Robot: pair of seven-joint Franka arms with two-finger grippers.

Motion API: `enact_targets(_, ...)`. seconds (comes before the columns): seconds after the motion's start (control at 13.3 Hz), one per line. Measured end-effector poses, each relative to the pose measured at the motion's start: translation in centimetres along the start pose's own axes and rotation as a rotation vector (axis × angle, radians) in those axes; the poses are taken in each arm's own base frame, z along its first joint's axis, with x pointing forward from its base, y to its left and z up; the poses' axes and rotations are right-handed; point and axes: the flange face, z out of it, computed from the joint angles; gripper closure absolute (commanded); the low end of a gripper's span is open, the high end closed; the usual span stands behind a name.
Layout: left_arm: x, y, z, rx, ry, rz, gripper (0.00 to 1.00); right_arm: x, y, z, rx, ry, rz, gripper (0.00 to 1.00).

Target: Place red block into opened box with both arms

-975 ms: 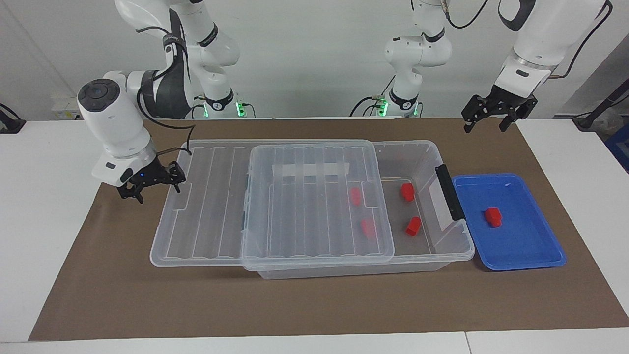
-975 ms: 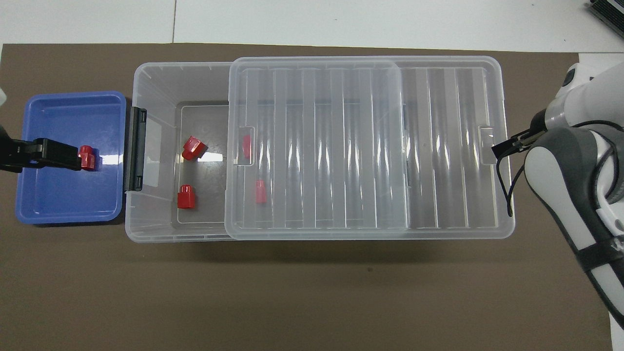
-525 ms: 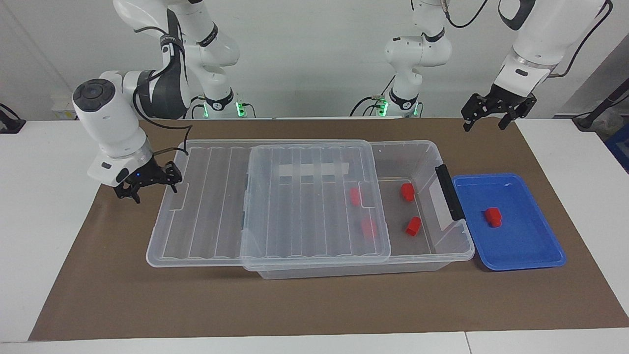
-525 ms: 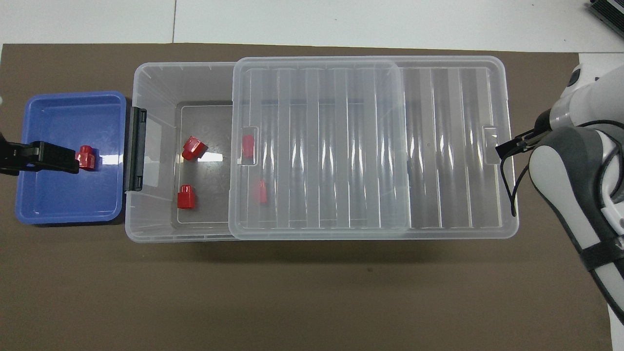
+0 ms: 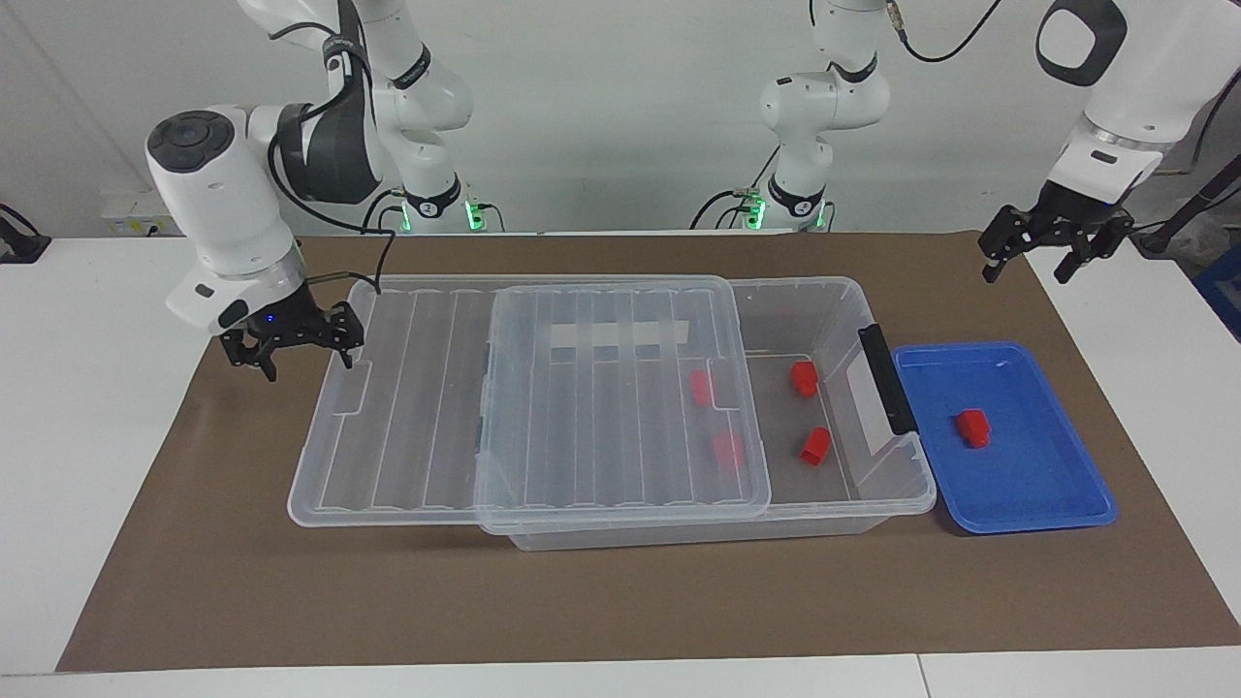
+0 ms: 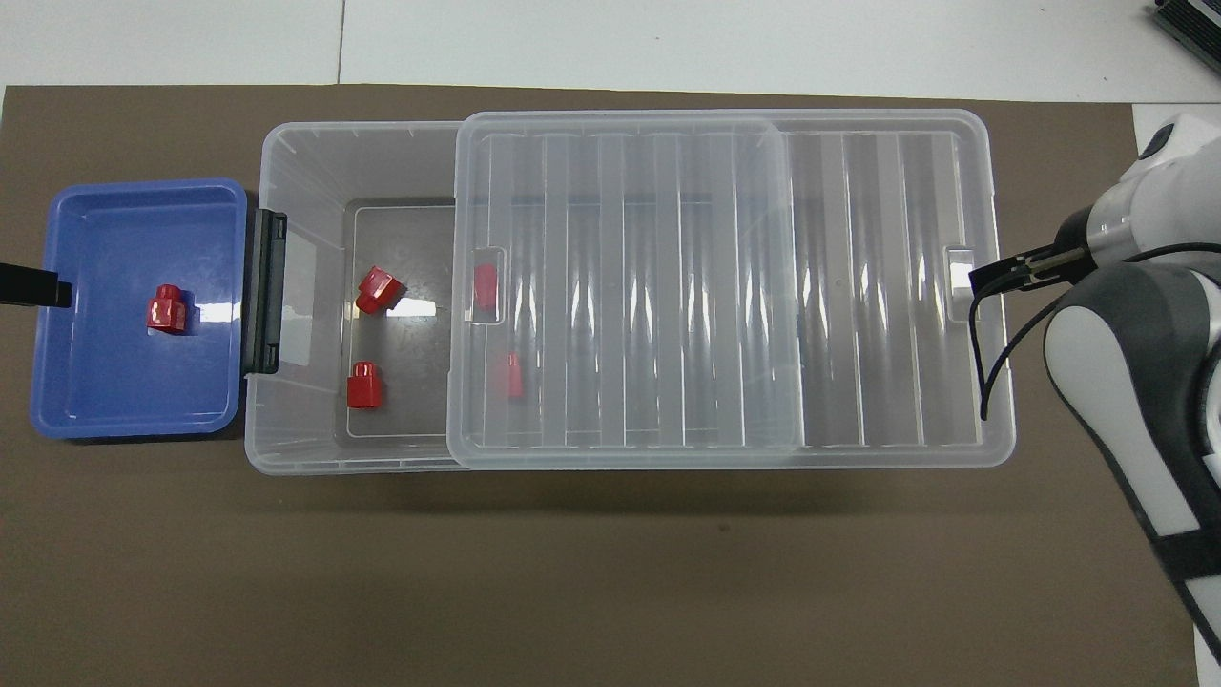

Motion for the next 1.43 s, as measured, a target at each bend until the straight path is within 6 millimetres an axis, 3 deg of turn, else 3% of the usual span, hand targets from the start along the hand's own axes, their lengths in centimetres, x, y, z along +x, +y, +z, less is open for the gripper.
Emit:
enact_targets(0.22,1.7,-1.8,9.1,0.015,0.024,-0.021,0.00,-0.2,-3.1,-3.3,0.016,-0.009,0.103,0.00)
enact_targets(0.38,0.9,-3.2,14.6,0.023,0.033,-0.018,0.00,-0.1,-4.8,-5.8,0.050,-0.013,0.164,0.00)
enact_targets(0.45,0.3,-4.3,16.2,0.025,0.025,-0.004,0.00,-0.2,-5.2,-7.1,0.053,-0.021,0.181,0.00)
enact_targets(0.6,-0.3,-5.6,17.6,0.026,0.009,0.007,0.00,-0.4,-5.3,-9.8,0.054,-0.030,0.196,0.00)
enact_targets(0.75,-0.5,-5.8,19.5,0.030,0.018,0.006,0.00,-0.4,-5.1,-11.1,0.057,-0.022,0.200,0.00)
enact_targets(1.05,-1.6,-5.8,24.8,0.037,0.028,-0.036,0.00,-0.7,-4.5,-10.9,0.056,-0.038,0.212,0.00)
enact_targets(1.43,-1.6,-5.7,26.2,0.039,0.038,-0.122,0.00,-1.8,-3.9,-10.4,0.051,-0.044,0.225,0.00)
